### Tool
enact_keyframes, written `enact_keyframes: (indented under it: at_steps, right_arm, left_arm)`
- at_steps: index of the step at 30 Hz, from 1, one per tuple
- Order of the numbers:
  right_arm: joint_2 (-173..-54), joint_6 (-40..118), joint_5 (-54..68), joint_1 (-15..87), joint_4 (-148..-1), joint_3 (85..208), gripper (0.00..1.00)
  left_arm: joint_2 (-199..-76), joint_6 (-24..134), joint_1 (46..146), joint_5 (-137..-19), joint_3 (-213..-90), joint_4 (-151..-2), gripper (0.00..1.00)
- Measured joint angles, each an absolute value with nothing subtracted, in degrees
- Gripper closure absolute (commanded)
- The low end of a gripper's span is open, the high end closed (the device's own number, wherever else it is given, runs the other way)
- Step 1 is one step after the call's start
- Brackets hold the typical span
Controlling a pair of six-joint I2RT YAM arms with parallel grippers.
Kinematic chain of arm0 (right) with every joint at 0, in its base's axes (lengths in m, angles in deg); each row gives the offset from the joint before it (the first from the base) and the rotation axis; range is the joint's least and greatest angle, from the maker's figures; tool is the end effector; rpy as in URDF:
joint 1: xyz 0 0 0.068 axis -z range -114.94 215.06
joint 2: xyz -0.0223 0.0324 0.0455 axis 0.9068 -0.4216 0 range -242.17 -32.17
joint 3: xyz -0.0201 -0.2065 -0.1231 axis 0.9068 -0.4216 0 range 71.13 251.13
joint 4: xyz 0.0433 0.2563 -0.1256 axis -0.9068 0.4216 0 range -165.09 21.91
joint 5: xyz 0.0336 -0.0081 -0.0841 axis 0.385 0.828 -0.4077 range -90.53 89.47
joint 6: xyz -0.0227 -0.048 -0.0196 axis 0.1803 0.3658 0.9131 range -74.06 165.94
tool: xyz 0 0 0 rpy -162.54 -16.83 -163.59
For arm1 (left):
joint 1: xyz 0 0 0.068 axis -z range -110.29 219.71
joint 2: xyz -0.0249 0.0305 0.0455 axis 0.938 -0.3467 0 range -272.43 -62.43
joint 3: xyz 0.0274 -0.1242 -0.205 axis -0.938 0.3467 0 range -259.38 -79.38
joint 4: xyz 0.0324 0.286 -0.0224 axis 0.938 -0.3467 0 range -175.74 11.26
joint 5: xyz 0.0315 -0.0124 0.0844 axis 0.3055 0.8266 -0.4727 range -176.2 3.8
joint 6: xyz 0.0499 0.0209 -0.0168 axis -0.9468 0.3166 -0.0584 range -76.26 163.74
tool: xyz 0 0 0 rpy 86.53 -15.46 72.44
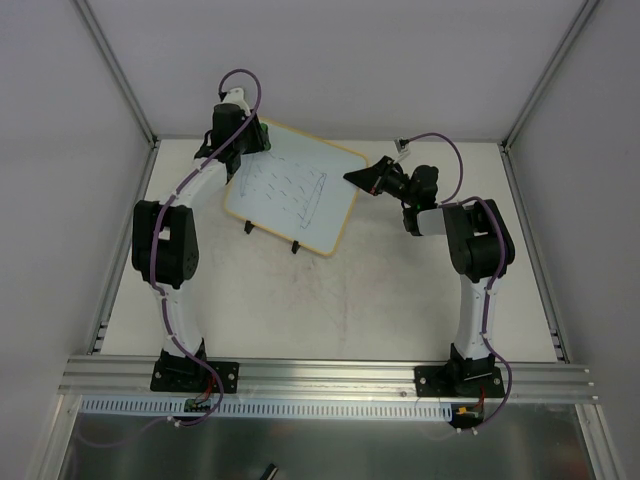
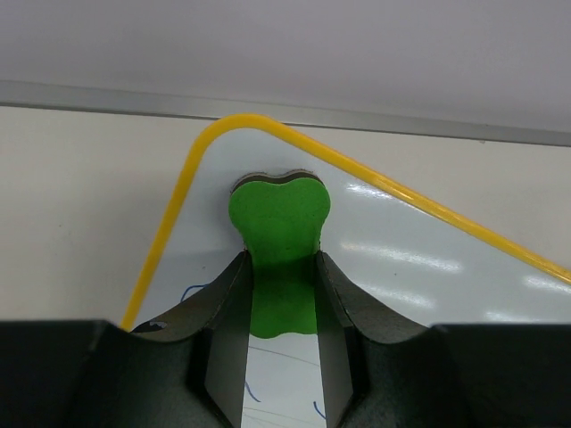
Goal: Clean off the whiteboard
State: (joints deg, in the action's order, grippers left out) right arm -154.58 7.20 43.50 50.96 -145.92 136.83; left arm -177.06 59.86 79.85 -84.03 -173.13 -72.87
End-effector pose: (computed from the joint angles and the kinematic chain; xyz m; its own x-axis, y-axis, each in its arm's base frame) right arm 0.4237 0.1347 0.1377 -0.3343 0.3800 -0.8625 -0.7945 0.3786 0.4748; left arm 0.4953 -0.0900 0.2528 -0.3037 -0.2274 -0.9252 0.1329 0.9515 -0.2775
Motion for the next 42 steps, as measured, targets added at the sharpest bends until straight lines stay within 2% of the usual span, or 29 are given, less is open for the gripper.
enact_keyframes:
  at_steps: [6,20,35,42]
  right_arm:
    - [-154.6,7.2,43.5,51.0,-145.9,136.8,1.00]
    - [-154.6,7.1,43.5,51.0,-146.0,136.8,1.00]
    - [-154.6,7.1,43.7,51.1,-146.0,136.8,1.00]
    - [-154.6,7.1,43.6,51.1,-146.0,136.7,1.00]
  left_arm:
    - [-175.8,60.1,79.6,-88.3,-170.2,-71.3,1.00]
    - [-173.1,65.0,73.4,-87.5,-161.7,-68.8,1.00]
    - [-172.5,65.7,73.1,-84.8,-159.5,-65.5,1.00]
    - [-172.2,63.7,77.0,-86.4,-159.3,-63.9,1.00]
